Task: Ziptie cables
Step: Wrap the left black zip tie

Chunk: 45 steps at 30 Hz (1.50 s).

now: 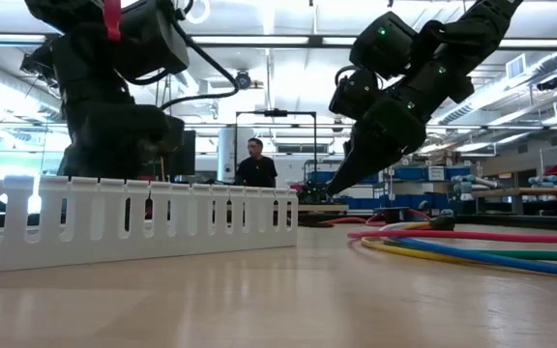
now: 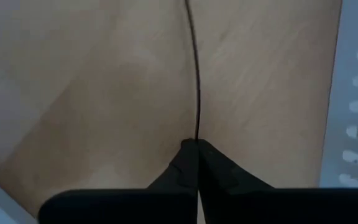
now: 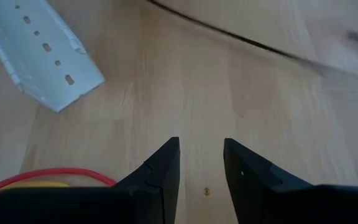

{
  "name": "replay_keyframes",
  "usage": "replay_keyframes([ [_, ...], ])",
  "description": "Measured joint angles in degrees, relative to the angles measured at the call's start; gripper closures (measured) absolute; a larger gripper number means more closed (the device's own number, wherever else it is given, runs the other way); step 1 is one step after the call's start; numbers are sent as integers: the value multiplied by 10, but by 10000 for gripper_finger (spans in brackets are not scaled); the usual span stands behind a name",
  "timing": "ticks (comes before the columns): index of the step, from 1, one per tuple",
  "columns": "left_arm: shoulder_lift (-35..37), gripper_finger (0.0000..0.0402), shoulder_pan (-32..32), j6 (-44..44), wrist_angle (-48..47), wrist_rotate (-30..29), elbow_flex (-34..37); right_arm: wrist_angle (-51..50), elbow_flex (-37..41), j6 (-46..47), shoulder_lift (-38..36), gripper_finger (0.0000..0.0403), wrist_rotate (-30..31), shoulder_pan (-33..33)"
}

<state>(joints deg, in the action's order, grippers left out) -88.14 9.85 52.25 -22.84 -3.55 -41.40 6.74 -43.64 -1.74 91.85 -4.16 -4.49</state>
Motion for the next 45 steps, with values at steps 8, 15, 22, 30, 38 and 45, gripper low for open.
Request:
replay_keyframes([
  [8, 3, 400, -50, -38, -59, -18, -36, 149, -2, -83, 0, 291, -14, 19],
  [15, 3, 401, -86, -119, -57, 38, -78, 156, -37, -181, 0, 291, 16, 41],
  [22, 4, 401, -98, -163, -60, 72, -110, 139, -42, -196, 0, 291, 13, 36],
  [30, 4, 401, -99, -178, -57, 73, -132, 113, -51, -225, 28, 291, 9, 36],
  [38, -8, 401, -106, -180, -68, 76, -133, 25, -154, -264, 117, 291, 16, 48],
  [45, -8, 401, -117, -187, -70, 77, -133, -73, -258, -303, 196, 291, 43, 47],
])
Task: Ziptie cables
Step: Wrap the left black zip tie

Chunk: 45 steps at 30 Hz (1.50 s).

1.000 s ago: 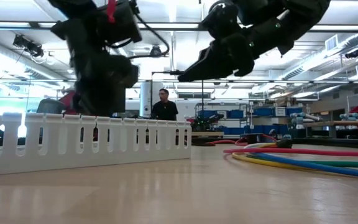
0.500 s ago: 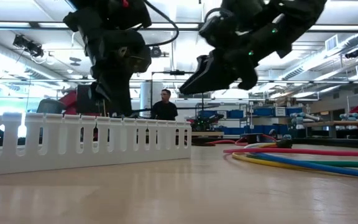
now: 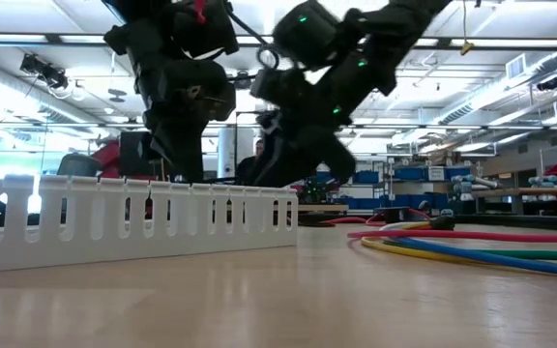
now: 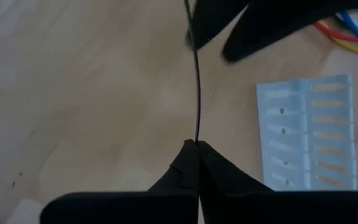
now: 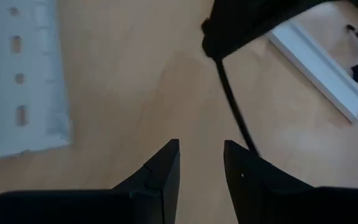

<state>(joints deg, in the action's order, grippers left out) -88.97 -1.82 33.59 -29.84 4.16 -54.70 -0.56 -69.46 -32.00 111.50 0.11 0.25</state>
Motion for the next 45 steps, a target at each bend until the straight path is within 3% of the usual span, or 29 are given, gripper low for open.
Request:
replay_keyframes([
  [6, -14, 401, -4, -8, -6, -1, 0, -2, -38, -2, 19, 291, 4, 6],
  [24, -37, 401, -13, -19, 48, 36, 1, -46, -37, -22, 10, 293, 4, -15],
  [36, -37, 401, -13, -21, 61, 37, 1, -71, -37, -14, 10, 383, 2, -16],
  [45, -35, 401, -13, -35, 81, 48, 1, -89, -37, 3, 10, 402, 15, -16],
])
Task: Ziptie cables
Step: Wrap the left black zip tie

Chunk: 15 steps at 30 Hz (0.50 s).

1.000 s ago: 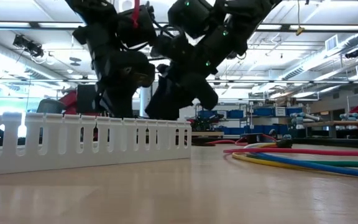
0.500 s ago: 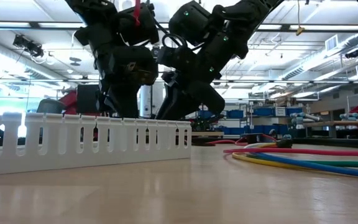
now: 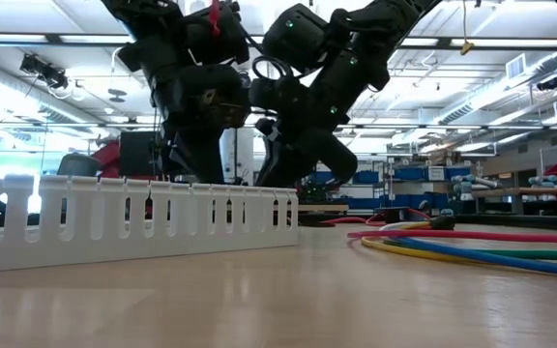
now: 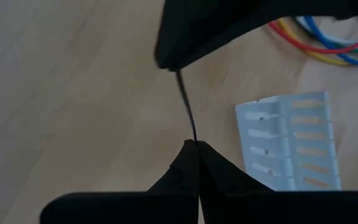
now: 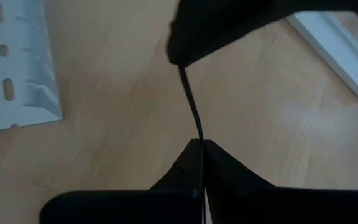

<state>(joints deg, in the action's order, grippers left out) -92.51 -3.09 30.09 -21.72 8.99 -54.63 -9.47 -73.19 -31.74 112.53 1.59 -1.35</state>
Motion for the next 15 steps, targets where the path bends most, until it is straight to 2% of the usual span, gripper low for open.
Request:
replay_keyframes([
  [7, 0, 396, 0, -8, 12, -13, 0, -10, 0, 44, 0, 403, 2, -6],
  [15, 1, 371, 1, -29, 13, -125, 0, -18, 1, 54, 1, 403, 6, -8],
])
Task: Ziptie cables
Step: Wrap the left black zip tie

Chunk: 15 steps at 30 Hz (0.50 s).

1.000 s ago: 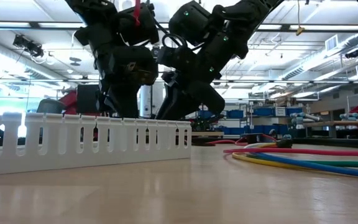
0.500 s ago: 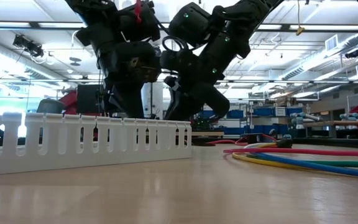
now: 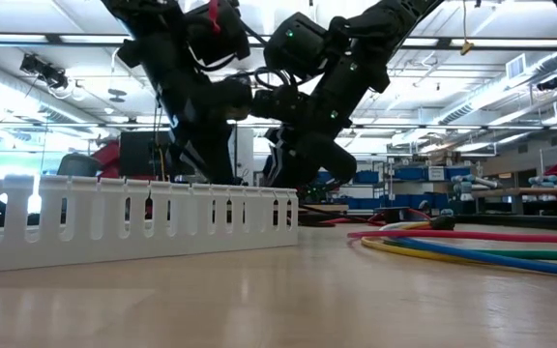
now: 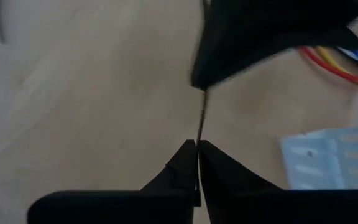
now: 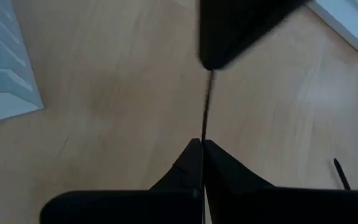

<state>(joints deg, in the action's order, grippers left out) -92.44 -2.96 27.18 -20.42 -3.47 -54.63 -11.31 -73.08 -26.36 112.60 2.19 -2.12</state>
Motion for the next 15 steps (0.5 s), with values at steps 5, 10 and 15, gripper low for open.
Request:
replay_keyframes([
  [5, 0, 343, 1, -24, 12, -3, 0, 0, 0, 10, 0, 403, -8, 0],
  [10, 0, 307, 1, -49, 29, -46, 0, -1, 0, 24, 0, 403, -9, -3],
  [15, 0, 288, 1, -60, 32, -98, 2, -26, 0, 54, 0, 403, -9, -21],
])
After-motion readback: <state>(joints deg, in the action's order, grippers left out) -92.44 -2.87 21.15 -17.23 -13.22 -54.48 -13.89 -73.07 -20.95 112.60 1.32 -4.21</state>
